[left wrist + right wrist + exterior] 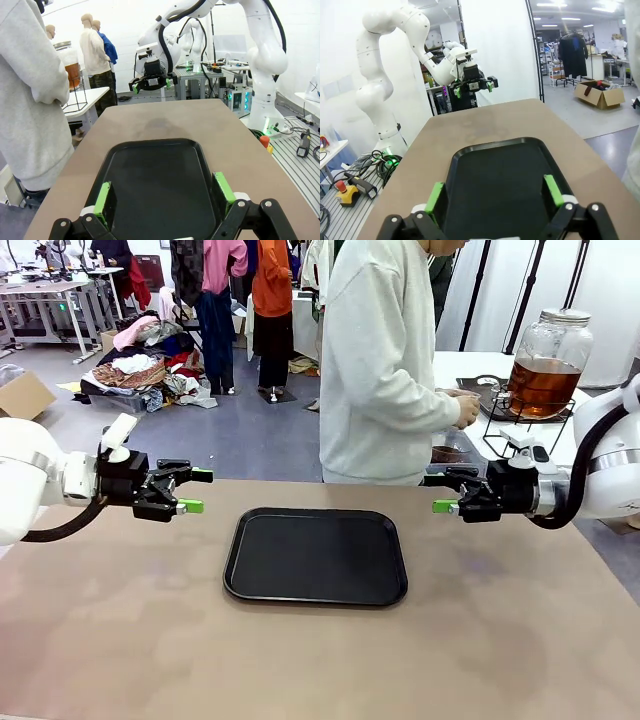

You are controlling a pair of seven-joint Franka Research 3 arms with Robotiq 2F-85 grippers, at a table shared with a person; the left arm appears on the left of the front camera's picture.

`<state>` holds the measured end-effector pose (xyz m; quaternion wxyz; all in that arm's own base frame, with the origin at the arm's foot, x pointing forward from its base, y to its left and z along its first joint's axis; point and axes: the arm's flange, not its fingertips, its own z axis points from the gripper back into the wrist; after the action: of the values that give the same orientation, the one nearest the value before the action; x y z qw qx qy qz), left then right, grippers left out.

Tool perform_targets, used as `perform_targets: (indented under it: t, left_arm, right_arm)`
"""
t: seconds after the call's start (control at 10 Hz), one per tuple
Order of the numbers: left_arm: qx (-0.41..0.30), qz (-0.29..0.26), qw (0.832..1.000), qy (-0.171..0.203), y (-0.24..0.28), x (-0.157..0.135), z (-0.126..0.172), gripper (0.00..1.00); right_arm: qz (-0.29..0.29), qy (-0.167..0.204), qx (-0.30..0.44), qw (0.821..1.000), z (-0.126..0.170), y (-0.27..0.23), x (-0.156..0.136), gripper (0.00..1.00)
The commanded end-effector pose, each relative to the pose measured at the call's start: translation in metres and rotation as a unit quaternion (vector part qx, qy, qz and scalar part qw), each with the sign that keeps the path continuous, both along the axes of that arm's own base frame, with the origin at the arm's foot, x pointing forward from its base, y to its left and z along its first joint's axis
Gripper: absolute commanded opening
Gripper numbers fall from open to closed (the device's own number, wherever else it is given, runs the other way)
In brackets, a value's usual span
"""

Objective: Pour the drink into the iced cup.
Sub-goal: Open the gripper to release the iced cup you were holding.

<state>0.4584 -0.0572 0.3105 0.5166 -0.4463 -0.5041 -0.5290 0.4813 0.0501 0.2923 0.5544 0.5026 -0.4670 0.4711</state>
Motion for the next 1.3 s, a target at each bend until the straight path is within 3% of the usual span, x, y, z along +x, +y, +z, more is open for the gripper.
perform_targets:
  t: [0.0, 1.2]
  left_arm:
    - [0.000, -0.001, 1.000, -0.002, -0.0006, -0.0004, 0.0005, 1.00]
    - [0.000, -0.001, 1.000, -0.002, -0.0006, -0.0004, 0.0005, 1.00]
  right_arm:
    - [0.000, 0.000, 0.000, 1.000, 0.0018, 0.0001, 0.0002, 1.00]
    - [0.000, 0.000, 0.000, 1.000, 0.0018, 0.0001, 0.0002, 1.00]
